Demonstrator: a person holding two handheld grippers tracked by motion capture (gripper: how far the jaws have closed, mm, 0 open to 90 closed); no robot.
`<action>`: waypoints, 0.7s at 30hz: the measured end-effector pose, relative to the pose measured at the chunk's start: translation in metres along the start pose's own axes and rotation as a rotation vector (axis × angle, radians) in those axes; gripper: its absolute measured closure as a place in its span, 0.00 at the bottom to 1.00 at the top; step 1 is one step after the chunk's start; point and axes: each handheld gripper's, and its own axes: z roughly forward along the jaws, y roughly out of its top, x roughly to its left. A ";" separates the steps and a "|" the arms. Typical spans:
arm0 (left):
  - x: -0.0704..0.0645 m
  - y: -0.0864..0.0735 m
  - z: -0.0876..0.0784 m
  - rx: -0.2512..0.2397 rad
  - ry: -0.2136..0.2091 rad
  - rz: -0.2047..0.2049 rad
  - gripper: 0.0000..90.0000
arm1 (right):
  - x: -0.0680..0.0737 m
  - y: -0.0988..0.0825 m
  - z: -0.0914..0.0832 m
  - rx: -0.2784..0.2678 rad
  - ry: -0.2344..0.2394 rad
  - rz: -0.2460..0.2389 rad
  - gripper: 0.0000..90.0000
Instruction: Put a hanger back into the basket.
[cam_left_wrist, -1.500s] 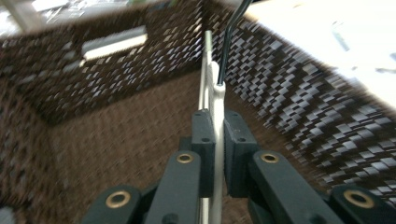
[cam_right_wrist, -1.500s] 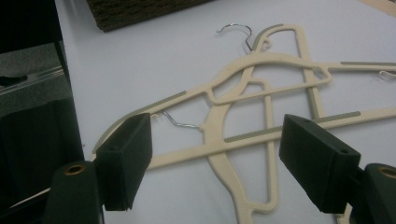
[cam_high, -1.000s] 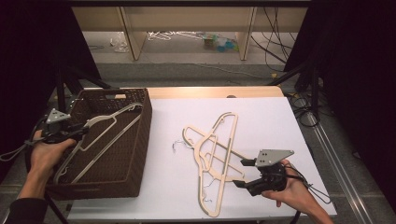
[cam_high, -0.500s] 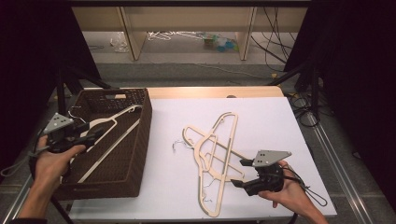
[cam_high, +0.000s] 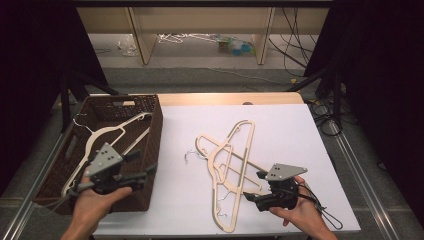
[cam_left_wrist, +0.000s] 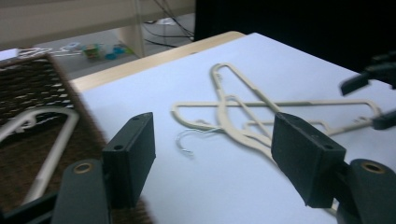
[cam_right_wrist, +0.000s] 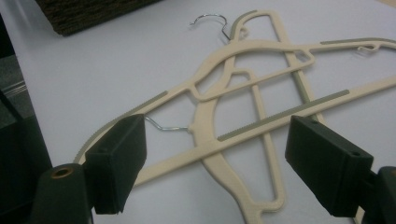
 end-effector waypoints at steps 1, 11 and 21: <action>-0.004 -0.002 0.002 -0.002 -0.014 0.001 0.33 | 0.000 -0.001 0.000 -0.003 -0.009 0.005 0.24; -0.034 -0.031 0.021 -0.023 -0.067 0.026 0.27 | -0.003 -0.003 -0.001 -0.019 -0.023 0.031 0.24; -0.043 -0.049 0.024 -0.020 -0.093 0.055 0.21 | -0.003 -0.004 0.001 -0.011 -0.034 0.040 0.24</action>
